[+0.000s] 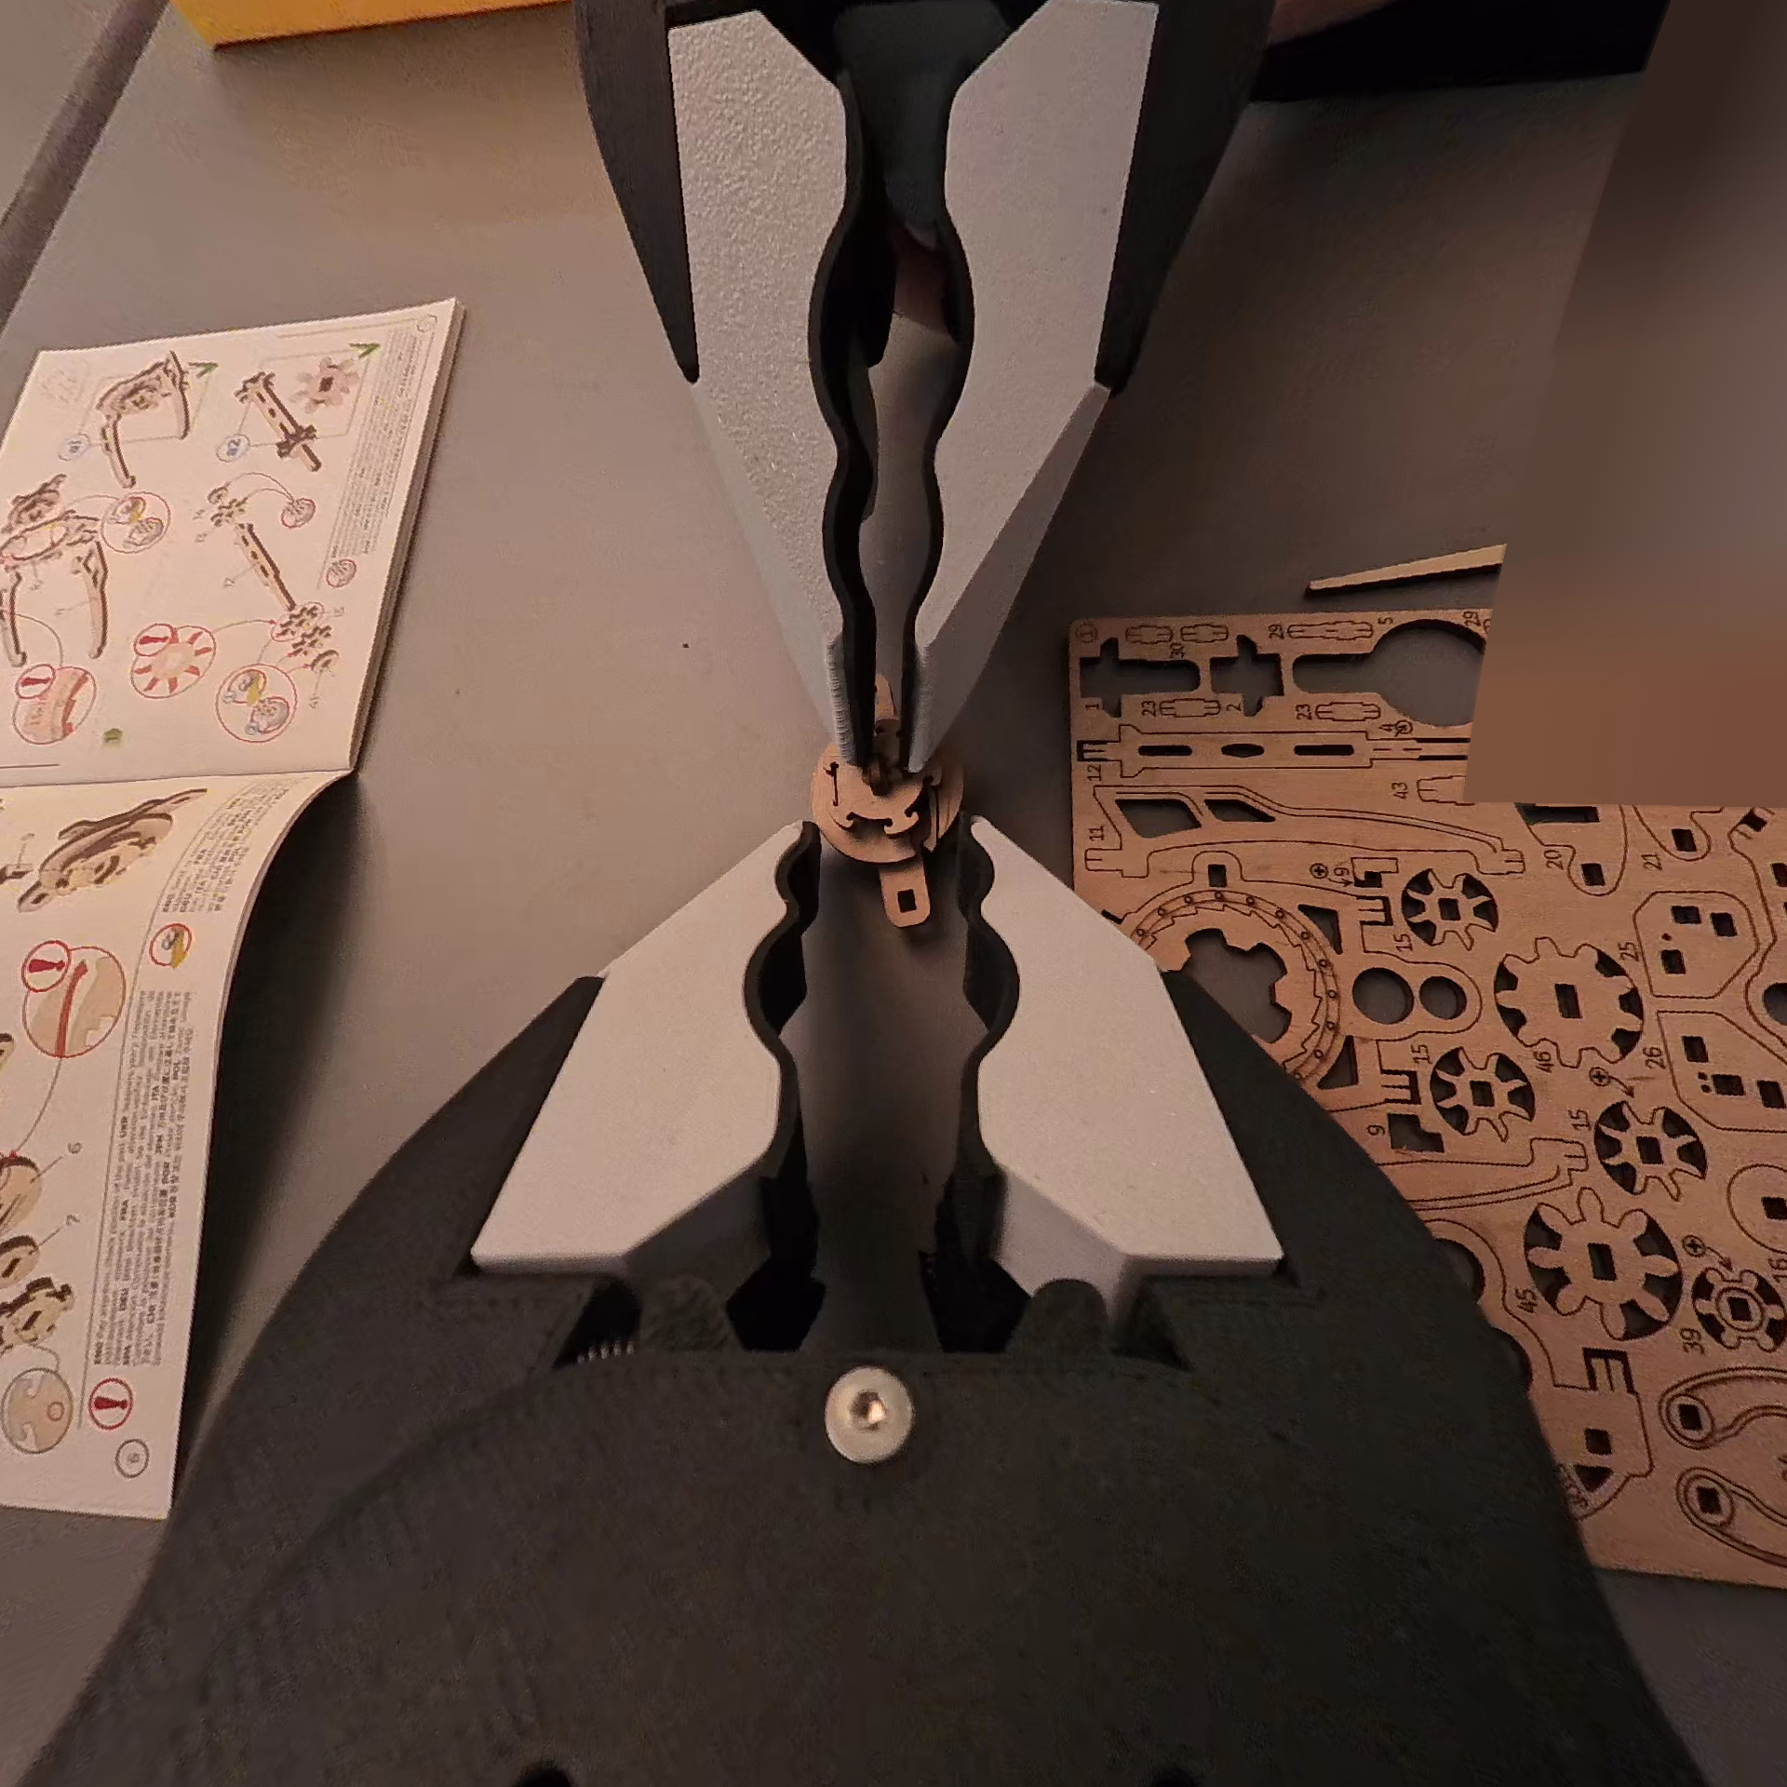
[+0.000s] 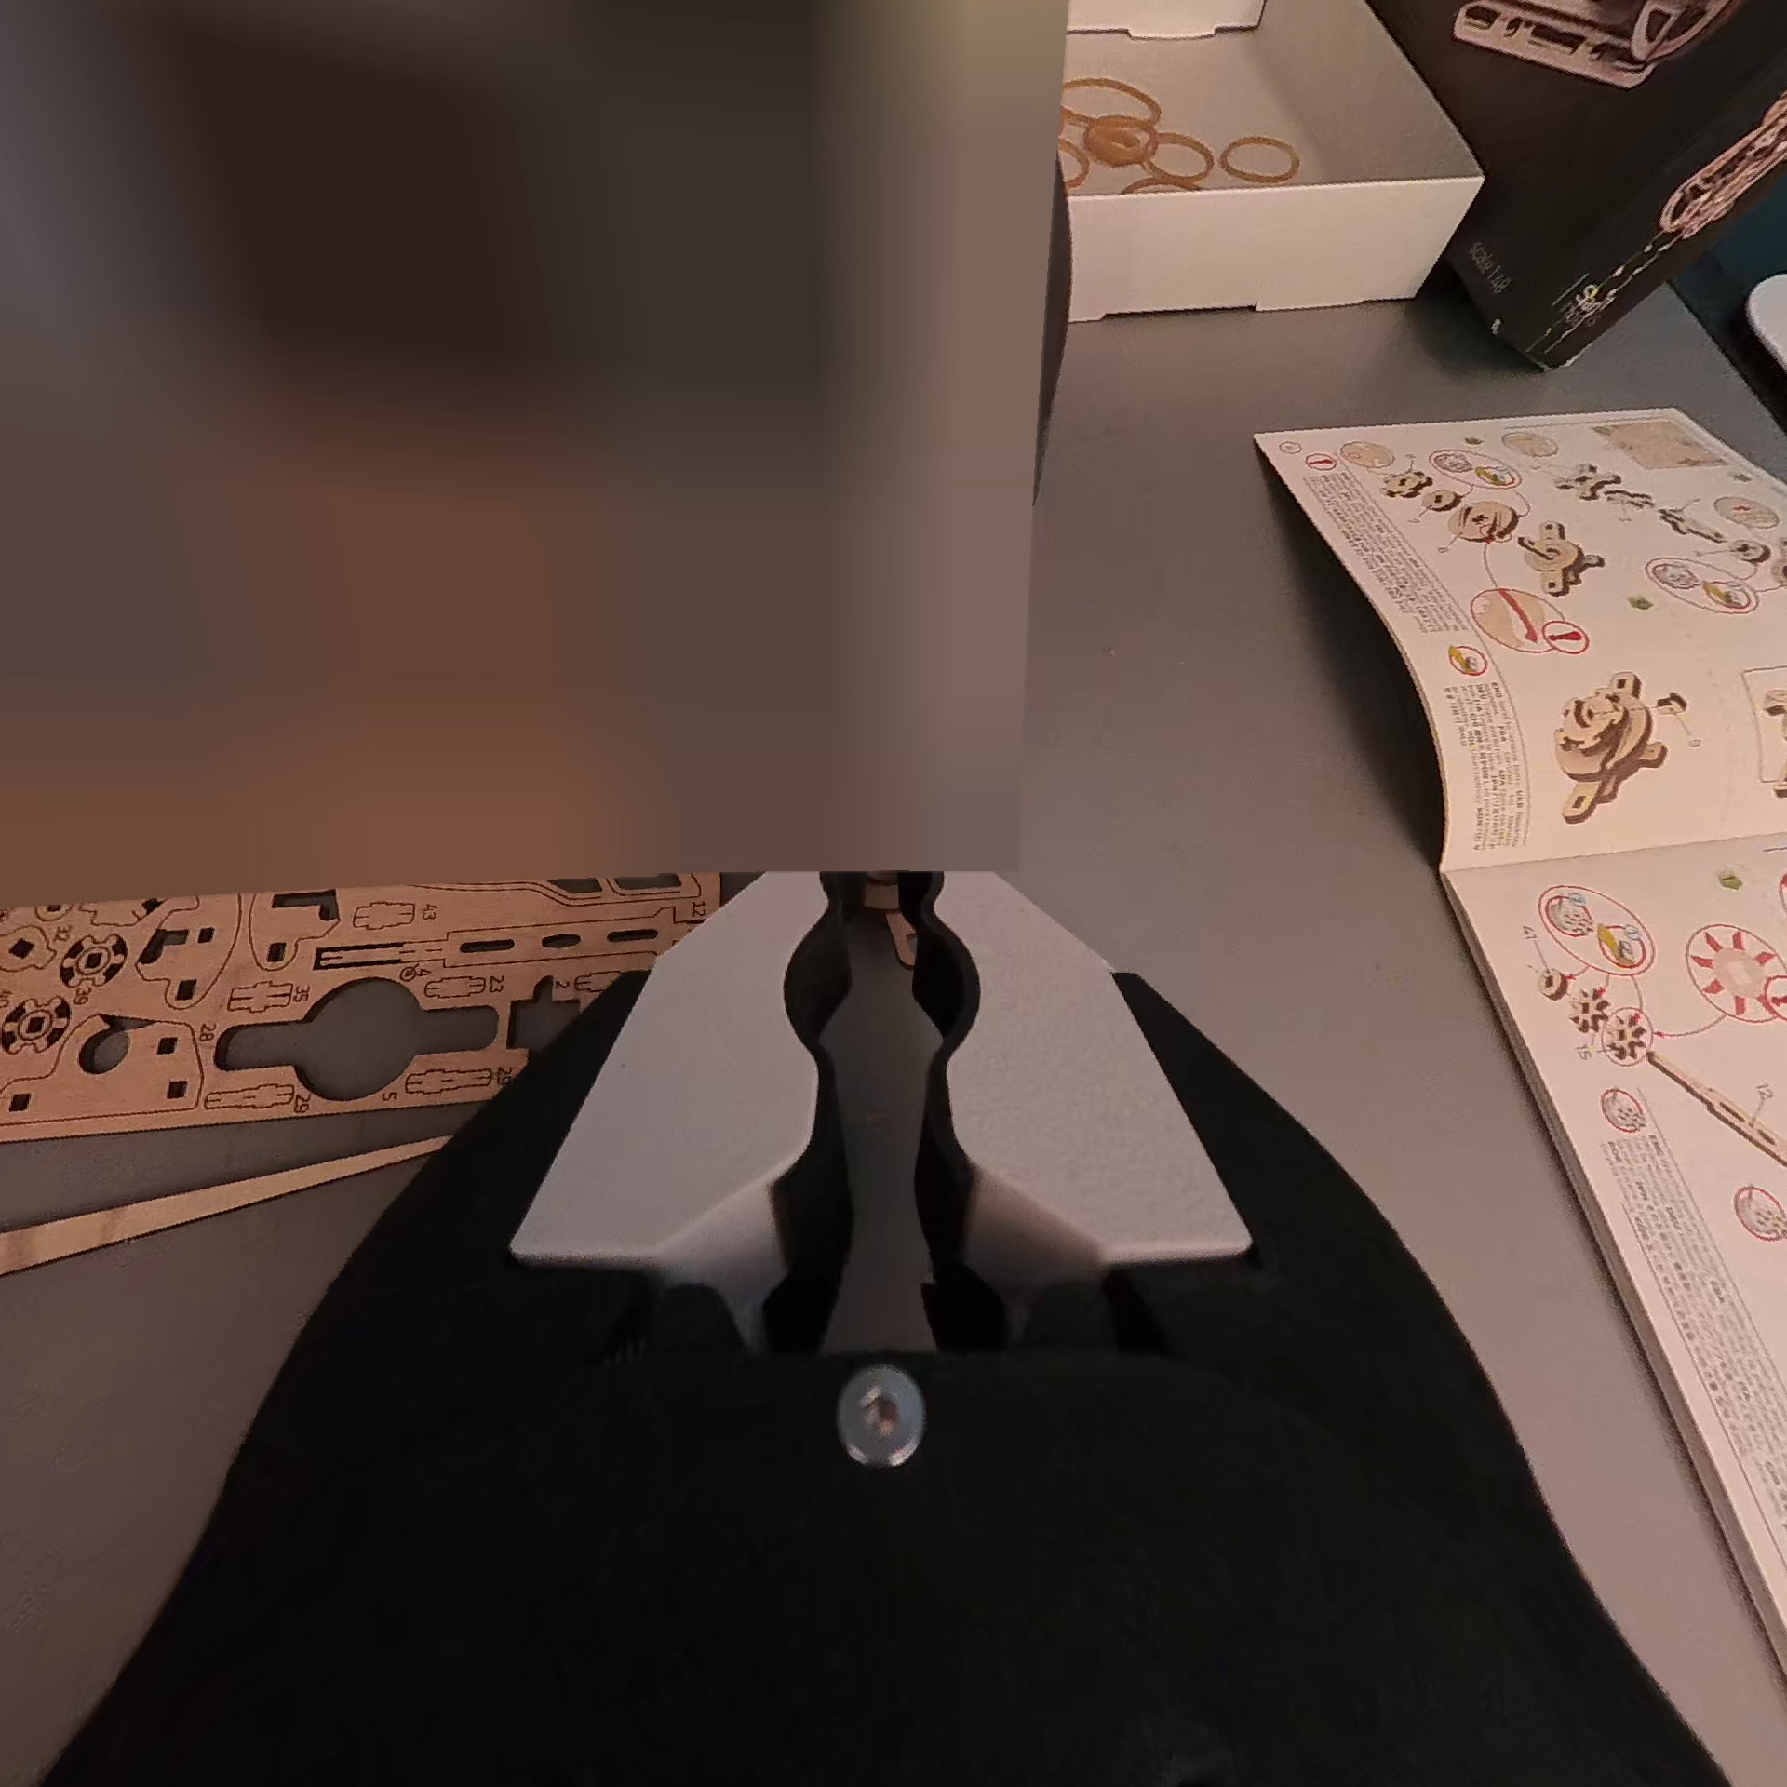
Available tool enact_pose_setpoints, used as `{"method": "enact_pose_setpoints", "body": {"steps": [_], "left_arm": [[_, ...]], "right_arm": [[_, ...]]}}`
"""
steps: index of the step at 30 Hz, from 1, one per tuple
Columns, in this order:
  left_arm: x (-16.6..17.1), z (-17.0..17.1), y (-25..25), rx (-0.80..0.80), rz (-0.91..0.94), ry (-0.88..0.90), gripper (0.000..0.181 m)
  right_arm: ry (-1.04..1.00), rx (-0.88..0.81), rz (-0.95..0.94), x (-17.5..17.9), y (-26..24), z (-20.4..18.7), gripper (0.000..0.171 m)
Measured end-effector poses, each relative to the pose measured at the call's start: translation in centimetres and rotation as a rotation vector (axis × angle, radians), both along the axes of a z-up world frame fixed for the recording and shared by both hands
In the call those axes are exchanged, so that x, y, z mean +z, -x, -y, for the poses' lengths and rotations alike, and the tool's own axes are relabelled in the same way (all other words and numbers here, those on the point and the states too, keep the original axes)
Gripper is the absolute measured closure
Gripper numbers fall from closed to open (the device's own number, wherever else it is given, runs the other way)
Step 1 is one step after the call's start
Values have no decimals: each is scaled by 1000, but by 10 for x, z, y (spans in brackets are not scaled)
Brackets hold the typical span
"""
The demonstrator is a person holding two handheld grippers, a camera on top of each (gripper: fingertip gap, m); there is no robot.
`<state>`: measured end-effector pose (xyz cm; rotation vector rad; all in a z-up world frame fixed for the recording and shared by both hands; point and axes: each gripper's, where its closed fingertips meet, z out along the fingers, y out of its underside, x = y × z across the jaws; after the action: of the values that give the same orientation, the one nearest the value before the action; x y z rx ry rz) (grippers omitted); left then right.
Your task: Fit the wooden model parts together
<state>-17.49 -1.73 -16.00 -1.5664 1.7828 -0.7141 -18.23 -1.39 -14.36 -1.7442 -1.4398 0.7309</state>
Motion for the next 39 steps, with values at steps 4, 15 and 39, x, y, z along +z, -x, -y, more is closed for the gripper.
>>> {"method": "enact_pose_setpoints", "body": {"steps": [4,15,39], "left_arm": [[0,1,-1,1,1,2,154],[0,0,0,-5,1,-11,154],[-2,-3,1,23,-12,5,157]], "right_arm": [[-11,10,-3,0,1,1,167],[9,31,-38,1,2,1,167],[-80,-13,8,1,2,-4,166]]}}
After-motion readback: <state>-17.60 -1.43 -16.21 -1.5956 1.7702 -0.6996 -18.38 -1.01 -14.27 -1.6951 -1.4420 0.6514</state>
